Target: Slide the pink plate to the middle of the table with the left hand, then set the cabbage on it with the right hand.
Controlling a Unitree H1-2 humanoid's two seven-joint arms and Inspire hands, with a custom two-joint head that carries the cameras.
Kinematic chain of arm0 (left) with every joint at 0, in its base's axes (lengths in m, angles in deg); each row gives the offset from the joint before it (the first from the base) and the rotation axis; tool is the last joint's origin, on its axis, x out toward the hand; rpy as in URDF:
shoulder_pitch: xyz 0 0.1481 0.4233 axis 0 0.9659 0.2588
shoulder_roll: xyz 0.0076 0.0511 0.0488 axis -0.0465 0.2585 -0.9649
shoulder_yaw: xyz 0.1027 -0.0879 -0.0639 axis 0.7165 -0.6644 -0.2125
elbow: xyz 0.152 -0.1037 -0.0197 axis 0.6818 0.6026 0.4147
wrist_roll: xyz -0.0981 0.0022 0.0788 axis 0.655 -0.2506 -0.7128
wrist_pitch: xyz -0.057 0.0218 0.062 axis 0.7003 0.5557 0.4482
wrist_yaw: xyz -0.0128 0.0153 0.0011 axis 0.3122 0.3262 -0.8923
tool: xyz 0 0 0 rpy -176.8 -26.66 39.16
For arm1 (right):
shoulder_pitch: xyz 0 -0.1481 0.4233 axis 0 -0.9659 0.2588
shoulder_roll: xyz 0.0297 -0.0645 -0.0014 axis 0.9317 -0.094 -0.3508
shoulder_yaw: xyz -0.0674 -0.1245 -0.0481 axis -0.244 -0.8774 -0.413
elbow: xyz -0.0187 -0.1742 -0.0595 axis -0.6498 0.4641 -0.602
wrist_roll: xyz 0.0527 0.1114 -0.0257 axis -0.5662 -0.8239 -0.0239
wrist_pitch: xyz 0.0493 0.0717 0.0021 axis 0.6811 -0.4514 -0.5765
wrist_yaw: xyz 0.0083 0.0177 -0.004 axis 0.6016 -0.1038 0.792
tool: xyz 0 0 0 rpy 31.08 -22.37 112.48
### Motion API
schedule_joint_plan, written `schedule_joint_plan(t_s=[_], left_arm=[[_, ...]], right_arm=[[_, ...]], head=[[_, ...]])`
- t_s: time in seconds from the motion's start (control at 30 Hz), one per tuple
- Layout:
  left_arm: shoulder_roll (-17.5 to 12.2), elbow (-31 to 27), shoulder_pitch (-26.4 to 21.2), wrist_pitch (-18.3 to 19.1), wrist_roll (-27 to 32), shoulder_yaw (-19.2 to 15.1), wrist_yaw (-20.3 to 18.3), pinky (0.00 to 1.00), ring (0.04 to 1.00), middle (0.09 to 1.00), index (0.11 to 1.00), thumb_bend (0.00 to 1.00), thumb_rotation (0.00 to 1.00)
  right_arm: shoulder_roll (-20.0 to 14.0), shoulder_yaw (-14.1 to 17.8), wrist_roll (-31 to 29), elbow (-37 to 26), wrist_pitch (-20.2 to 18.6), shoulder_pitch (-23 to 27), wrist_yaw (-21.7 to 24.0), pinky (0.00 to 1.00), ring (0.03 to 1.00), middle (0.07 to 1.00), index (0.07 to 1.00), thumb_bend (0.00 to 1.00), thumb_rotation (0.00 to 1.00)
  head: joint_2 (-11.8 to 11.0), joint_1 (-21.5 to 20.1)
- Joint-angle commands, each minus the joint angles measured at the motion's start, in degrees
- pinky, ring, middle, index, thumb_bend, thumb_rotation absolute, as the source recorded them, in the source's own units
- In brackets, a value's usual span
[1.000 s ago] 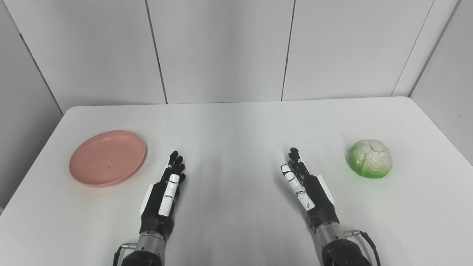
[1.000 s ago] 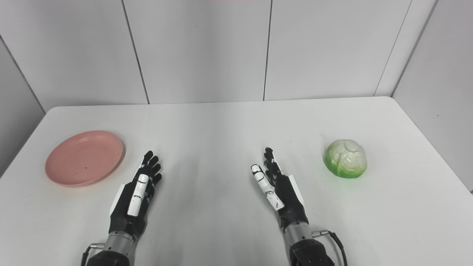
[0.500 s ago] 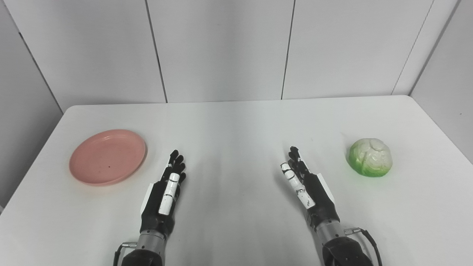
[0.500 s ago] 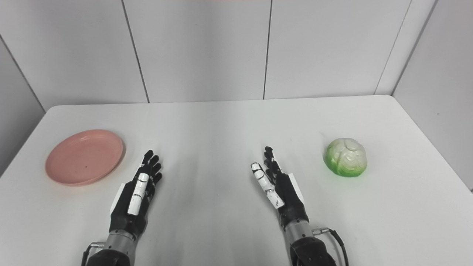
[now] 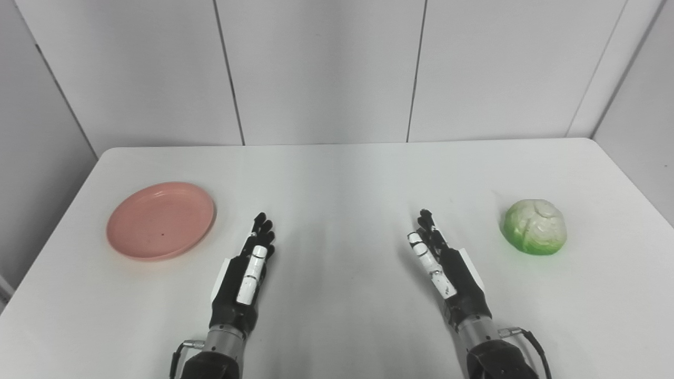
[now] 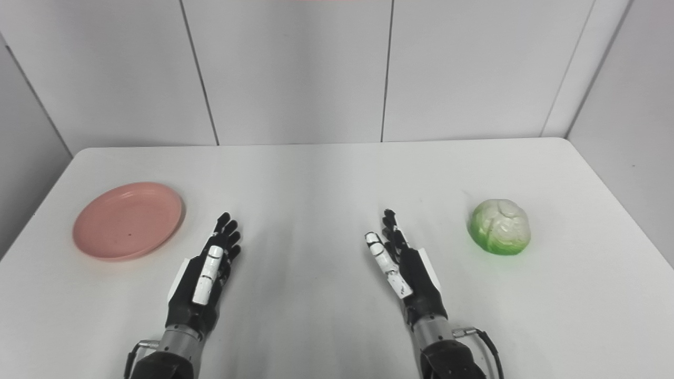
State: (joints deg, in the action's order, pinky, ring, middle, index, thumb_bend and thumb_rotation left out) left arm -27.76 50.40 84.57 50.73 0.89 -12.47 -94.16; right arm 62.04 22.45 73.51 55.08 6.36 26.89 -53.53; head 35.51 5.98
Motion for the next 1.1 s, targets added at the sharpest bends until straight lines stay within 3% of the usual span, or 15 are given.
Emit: schedule_joint_plan(t_s=[0.0,0.07,0.2,0.3,0.37,0.53,0.7,0.9,1.07], left_arm=[[1.23,-0.57,-0.81,-1.92,-1.32,0.98,0.45,1.0,0.998,1.0,1.0,0.73,0.85],[2.11,-0.62,-0.78,-1.8,-1.87,1.37,1.13,1.0,0.996,1.0,1.0,0.72,0.86],[3.36,0.44,-2.23,-2.94,-2.92,1.21,2.73,1.0,1.0,1.0,1.0,0.69,0.9],[3.33,0.86,-4.53,-3.18,-2.6,0.01,3.5,0.99,0.985,0.989,0.981,0.66,0.92],[3.12,0.96,-6.46,-2.96,-1.73,-1.42,4.08,0.94,0.944,0.951,0.939,0.7,0.88],[0.53,-1.33,-10.86,-0.91,1.63,-5.0,3.25,0.94,0.929,0.929,0.918,0.71,0.9],[-1.91,0.35,-15.43,-1.81,4.45,-9.7,4.43,0.83,0.861,0.868,0.857,0.77,0.88],[-5.46,0.86,-19.42,-0.38,5.7,-13.5,5.21,0.74,0.782,0.785,0.769,0.79,0.97],[-8.25,1.69,-22.02,-1.43,7.46,-17.3,6.34,0.72,0.765,0.769,0.752,0.72,1.0]], right_arm=[[-0.73,1.0,-1.97,-0.97,2.56,0.2,0.83,1.0,1.0,1.0,1.0,0.63,0.81],[-1.52,1.7,-3.9,-0.72,2.83,-0.19,1.89,1.0,1.0,1.0,1.0,0.66,0.78],[-3.15,2.14,-4.44,0.9,5.48,-0.62,2.87,0.99,0.997,1.0,1.0,0.69,0.8],[-3.04,2.66,-5.68,3.03,8.41,-0.6,3.04,0.99,0.976,1.0,1.0,0.69,0.79],[-2.97,2.68,-6.11,3.85,9.34,-0.45,3.07,0.98,0.968,0.999,0.998,0.69,0.79],[-3.19,2.37,-5.72,4.45,9.75,-0.15,2.93,0.97,0.964,0.992,0.99,0.71,0.79],[-3.42,2.07,-4.68,4.26,9.76,-0.34,2.62,0.96,0.967,0.989,0.992,0.71,0.79],[-3.74,2.38,-4.94,4.7,10.4,-0.1,2.95,0.97,0.969,0.991,0.997,0.72,0.79],[-4.17,2.36,-4.93,5.26,10.52,0.17,3.1,0.97,0.968,0.99,0.997,0.72,0.79]], head=[[-1.08,2.49],[-2.2,4.88],[-3.74,7.23],[-4.26,7.43],[-4.19,7.19],[-4.32,6.46],[-4.53,6.23],[-4.33,6.27],[-4.68,6.39]])
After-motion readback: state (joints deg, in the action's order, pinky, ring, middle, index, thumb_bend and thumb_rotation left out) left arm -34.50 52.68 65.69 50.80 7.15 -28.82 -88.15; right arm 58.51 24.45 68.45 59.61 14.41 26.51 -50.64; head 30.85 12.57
